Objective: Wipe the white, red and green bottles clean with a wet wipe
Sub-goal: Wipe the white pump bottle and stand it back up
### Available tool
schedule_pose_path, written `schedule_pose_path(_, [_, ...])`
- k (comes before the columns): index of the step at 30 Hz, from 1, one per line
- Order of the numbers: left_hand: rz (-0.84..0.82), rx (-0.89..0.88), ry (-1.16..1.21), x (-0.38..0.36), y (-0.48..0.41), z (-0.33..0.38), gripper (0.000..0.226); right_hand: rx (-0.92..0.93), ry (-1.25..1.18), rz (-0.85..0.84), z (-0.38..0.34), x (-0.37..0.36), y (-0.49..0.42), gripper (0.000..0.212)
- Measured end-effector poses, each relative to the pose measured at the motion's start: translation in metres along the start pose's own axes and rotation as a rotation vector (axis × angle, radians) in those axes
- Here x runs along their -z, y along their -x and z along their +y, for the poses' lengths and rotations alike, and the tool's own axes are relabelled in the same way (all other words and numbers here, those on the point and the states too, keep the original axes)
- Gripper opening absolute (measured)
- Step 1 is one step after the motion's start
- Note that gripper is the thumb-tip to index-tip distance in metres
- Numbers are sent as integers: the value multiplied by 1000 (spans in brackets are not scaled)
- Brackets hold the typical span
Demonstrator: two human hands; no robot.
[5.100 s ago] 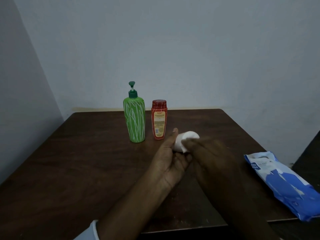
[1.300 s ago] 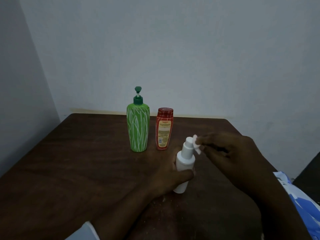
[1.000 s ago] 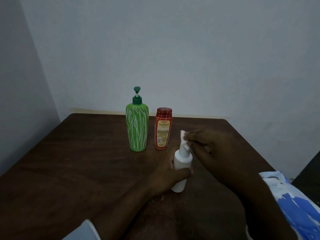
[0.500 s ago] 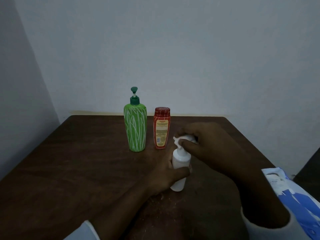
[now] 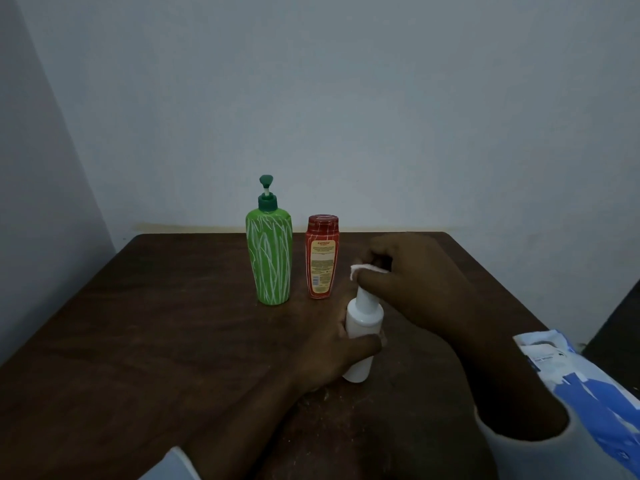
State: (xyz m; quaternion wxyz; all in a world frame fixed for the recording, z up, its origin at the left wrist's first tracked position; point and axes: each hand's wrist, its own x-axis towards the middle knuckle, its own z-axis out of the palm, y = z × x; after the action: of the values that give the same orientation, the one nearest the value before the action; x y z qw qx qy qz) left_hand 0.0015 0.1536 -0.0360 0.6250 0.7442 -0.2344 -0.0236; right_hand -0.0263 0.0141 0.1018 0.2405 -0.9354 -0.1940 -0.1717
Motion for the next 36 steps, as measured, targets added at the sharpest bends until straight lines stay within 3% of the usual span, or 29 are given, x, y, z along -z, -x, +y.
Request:
schedule_pose_path(4, [-12,22,49,-1,-1,-3,36,-143,-452,60,16,3,2,8])
schedule_pose_path(7, [-8,26,78,-1,-1,-5,38,-234,-789,-26,33,0,-6,11])
schedule_pose_path(10, [-3,16,72,-1,-1,-5,36,-196,-947,-173,46,-8,-10,19])
schedule_pose_path(17, [-36,21,38,2,-4,-6,42,-167,-1113,-122,65,-7,-1,26])
schedule_pose_path(23, [13,-17,63,-2,-3,-6,35,-170,-1280,-200,47,-28,-11,21])
schedule_pose_path(29, [-13,-5,86,-2,-3,-7,40,-220,-1273,-132,63,-25,-7,24])
schedule_pose_path(36, [-15,4,110,-2,-1,-3,32,-165,-1271,-200,52,-35,-15,25])
